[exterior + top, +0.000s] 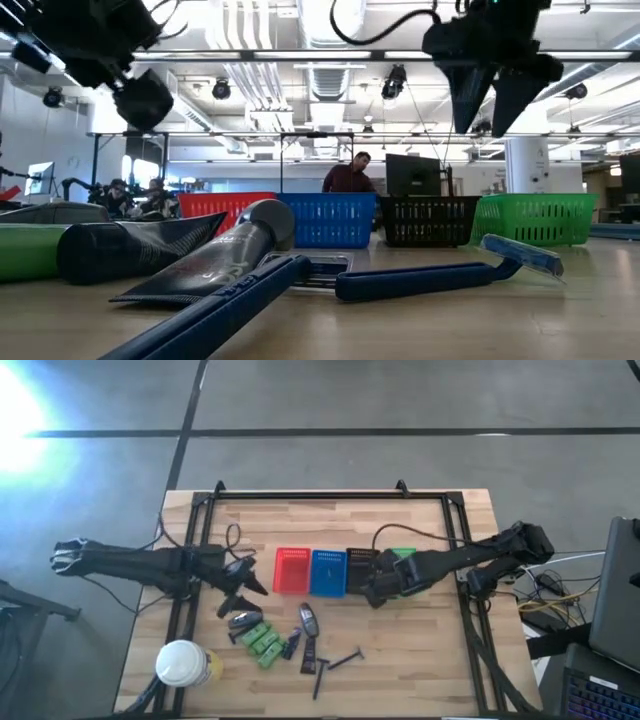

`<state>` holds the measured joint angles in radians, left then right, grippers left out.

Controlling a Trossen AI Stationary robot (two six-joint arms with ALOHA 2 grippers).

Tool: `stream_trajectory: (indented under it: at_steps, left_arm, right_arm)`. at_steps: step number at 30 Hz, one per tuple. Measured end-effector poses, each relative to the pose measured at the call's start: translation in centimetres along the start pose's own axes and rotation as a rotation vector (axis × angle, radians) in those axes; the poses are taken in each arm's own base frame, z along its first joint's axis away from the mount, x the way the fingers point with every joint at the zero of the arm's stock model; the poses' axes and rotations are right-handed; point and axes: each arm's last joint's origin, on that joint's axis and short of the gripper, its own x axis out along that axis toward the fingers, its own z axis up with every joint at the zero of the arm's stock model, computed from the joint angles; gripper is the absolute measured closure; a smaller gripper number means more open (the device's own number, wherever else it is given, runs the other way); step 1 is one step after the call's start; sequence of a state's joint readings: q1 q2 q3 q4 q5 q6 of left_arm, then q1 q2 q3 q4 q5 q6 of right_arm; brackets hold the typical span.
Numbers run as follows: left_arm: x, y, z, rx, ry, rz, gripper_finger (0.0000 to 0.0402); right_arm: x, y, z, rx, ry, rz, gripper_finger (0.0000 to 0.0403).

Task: Pick & Place Travel size toiletries
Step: Put the black deodorant into the green bin

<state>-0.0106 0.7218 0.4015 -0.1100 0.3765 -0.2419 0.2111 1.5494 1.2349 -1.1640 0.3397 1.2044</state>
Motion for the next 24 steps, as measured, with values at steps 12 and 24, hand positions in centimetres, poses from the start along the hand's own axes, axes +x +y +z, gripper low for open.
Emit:
stream_trajectory:
  at_steps: [12, 24]
  left_arm:
    - [0.3, -0.8, 2.2, -0.054, 0.31, 0.077, 0.0136]
    - [-4.5, -2.0, 0.2, -0.124, 0.236, 0.122, 0.0136]
  right_arm:
    - [1.5, 8.7, 0.9, 0.119, 0.051, 0.337, 0.0044]
    - [7.0, 18.4, 2.7, 0.143, 0.125, 0.307, 0.0044]
